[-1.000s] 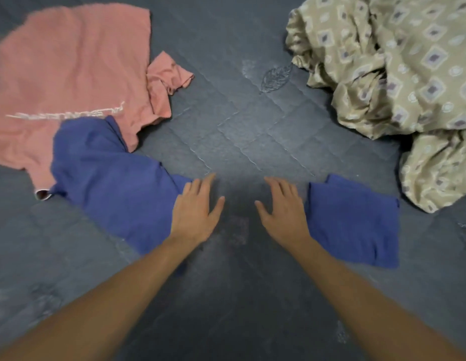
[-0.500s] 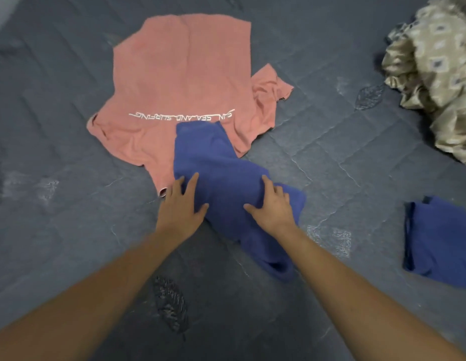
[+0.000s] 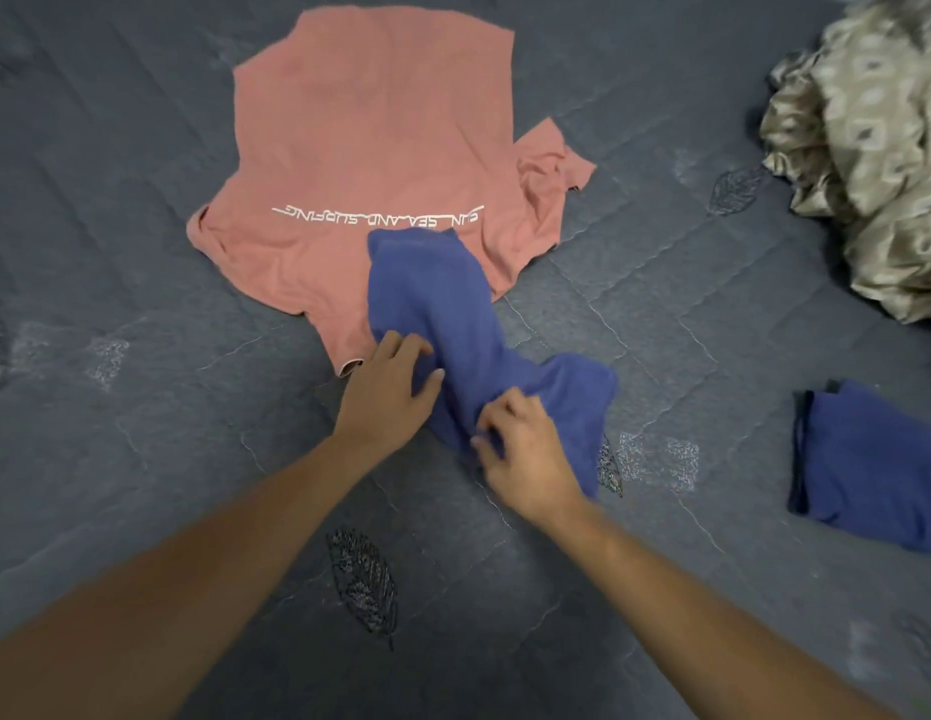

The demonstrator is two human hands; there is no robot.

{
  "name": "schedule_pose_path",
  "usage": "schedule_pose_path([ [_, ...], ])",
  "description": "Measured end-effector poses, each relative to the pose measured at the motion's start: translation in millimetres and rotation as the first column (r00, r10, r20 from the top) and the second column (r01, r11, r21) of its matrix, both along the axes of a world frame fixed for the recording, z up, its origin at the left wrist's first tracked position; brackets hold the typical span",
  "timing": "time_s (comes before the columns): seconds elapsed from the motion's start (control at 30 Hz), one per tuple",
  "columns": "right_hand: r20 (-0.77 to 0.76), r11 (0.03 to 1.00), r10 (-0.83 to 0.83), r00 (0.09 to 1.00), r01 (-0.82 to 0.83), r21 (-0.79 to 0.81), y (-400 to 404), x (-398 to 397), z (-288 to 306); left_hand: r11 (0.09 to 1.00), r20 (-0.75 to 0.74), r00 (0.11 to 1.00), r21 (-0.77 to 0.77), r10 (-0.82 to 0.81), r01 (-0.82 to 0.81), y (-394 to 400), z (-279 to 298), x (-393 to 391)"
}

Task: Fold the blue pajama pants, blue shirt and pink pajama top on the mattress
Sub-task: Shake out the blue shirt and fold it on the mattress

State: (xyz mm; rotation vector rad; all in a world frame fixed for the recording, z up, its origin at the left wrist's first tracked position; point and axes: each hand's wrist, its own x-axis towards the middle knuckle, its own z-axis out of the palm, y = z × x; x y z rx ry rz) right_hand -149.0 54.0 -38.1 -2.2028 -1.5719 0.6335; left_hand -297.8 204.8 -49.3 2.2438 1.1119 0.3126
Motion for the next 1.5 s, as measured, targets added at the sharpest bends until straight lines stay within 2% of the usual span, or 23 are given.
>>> schedule_pose_path([
  [0.07,0.000,0.996,0.093,0.996,-0.093,-0.005,-11,-21,-2,0.993,0.014,0.999,-0.108,-0.039,0.040,1,6,4],
  [0.13,-0.010,0.994,0.110,0.994,-0.110,-0.007,-17,-31,-5,0.982,-0.021,0.995,-0.164,-0.096,0.091,0,8,9],
  [0.27,-0.067,1.000,0.019,0.998,-0.020,-0.016,-26,-30,-9,0.978,-0.228,0.961,-0.172,-0.158,0.120,-8,2,21],
  [0.37,-0.128,0.997,-0.072,0.989,0.072,-0.005,-29,-19,-11,0.976,-0.243,0.958,-0.186,-0.155,0.111,-14,-5,22],
  [0.43,-0.111,0.990,-0.141,0.984,0.143,0.003,-27,-5,-15,0.978,-0.244,0.959,-0.181,-0.142,0.099,-18,-9,19],
  [0.5,-0.030,0.978,-0.207,0.978,0.207,-0.005,-18,14,-23,0.983,-0.245,0.958,-0.138,-0.151,0.120,-19,-12,17],
  [0.57,0.069,0.970,-0.239,0.969,0.241,-0.037,-4,36,-28,0.983,-0.250,0.951,-0.002,-0.181,0.186,-15,-14,18],
  [0.67,0.151,0.967,-0.179,0.972,0.202,-0.155,18,66,-33,0.934,-0.236,0.927,0.141,-0.290,0.328,2,-12,33],
  [0.77,0.224,0.929,-0.041,0.974,0.120,-0.351,33,85,-35,0.852,-0.352,0.811,0.065,-0.467,0.519,21,-8,56],
  [0.87,0.260,0.905,0.015,0.965,0.098,-0.415,35,93,-33,0.750,-0.534,0.645,0.029,-0.547,0.660,28,-7,75],
  [0.93,0.191,0.901,-0.033,0.981,0.112,-0.420,30,97,-29,0.737,-0.632,0.578,0.017,-0.516,0.676,26,-2,81],
  [1.0,0.088,0.905,-0.101,0.991,0.128,-0.407,24,104,-21,0.741,-0.681,0.553,0.022,-0.480,0.671,25,3,83],
  [1.1,-0.076,0.929,-0.153,0.985,0.118,-0.350,17,118,-4,0.766,-0.661,0.596,0.048,-0.457,0.641,23,11,77],
  [1.23,-0.141,0.953,-0.172,0.975,0.128,-0.274,10,138,32,0.841,-0.498,0.762,0.111,-0.414,0.530,28,33,65],
  [1.3,-0.179,0.956,-0.221,0.959,0.177,-0.234,8,150,50,0.901,-0.376,0.865,0.144,-0.332,0.409,33,48,61],
  [1.37,-0.211,0.951,-0.286,0.935,0.251,-0.179,6,162,67,0.947,-0.291,0.942,0.218,-0.169,0.238,39,58,59],
  [1.43,-0.254,0.941,-0.332,0.908,0.300,-0.159,3,173,78,0.955,-0.305,0.951,0.266,-0.042,0.127,40,62,61],
  [1.5,-0.268,0.939,-0.335,0.903,0.295,-0.178,-1,181,83,0.954,-0.351,0.935,0.260,-0.051,0.149,32,64,66],
])
